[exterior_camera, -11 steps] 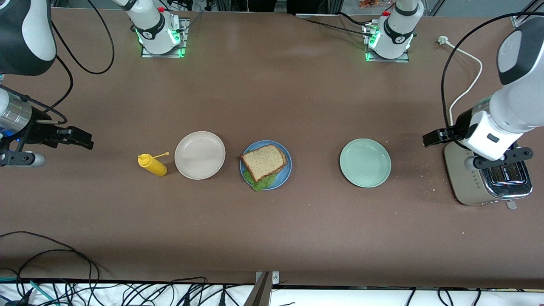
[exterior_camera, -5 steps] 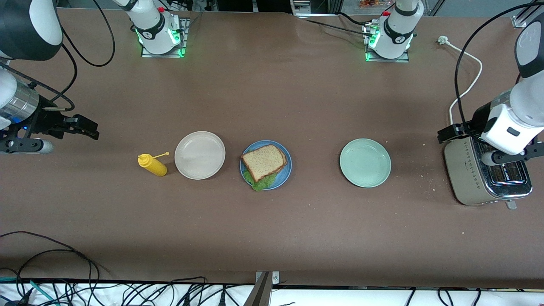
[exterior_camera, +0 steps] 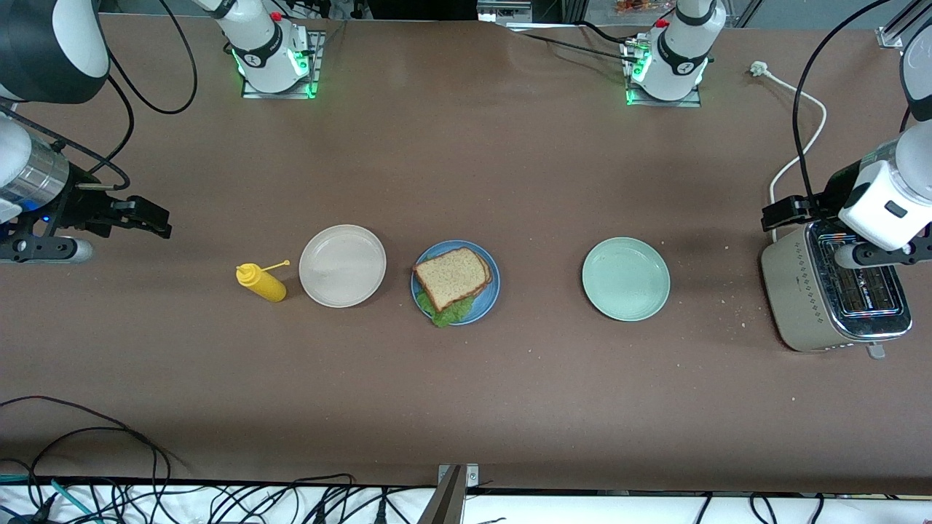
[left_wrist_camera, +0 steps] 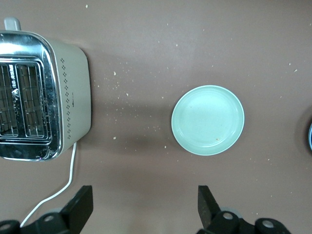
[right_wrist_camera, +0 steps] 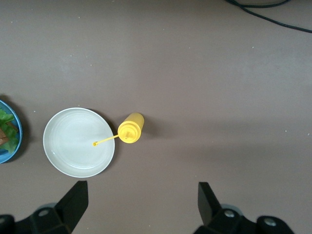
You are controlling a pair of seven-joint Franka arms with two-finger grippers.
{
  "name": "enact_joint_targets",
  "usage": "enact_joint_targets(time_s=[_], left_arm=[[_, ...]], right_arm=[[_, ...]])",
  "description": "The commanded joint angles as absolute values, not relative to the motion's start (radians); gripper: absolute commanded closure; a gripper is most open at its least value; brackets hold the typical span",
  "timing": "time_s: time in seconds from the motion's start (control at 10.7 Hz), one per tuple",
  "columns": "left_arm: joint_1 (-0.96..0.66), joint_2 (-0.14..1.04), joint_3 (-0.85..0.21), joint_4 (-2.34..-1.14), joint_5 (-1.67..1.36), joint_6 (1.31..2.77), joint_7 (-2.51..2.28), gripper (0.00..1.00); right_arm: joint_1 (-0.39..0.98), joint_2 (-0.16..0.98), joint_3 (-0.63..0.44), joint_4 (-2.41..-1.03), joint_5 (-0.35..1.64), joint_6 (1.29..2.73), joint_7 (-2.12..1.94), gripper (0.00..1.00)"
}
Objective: Make sandwich in blue plate with both arms
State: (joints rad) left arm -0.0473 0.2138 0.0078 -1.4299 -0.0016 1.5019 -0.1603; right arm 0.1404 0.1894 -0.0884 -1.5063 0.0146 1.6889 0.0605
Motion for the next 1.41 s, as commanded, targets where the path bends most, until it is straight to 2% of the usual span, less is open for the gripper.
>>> enact_joint_targets(time_s=[0.0, 0.28, 1.31], left_arm=[[-0.078, 0.146, 0.04, -1.522, -0.015, 1.52, -0.112, 0.06], [-0.078, 0.147, 0.043, -1.509, -0.009, 1.529, -0.046, 0.01], [-0.075, 0.169, 0.04, -1.5, 0.003, 1.536, -0.02, 0.01]], right_arm=[[0.143, 0.156, -0.092, -1.531, 0.008, 1.684, 0.071, 0.0], [0.14, 0.147, -0.095, -1.532, 0.008, 1.637, 0.075, 0.0], [0.137, 0.146, -0.101, -1.546, 0.005, 1.635, 0.074, 0.0]])
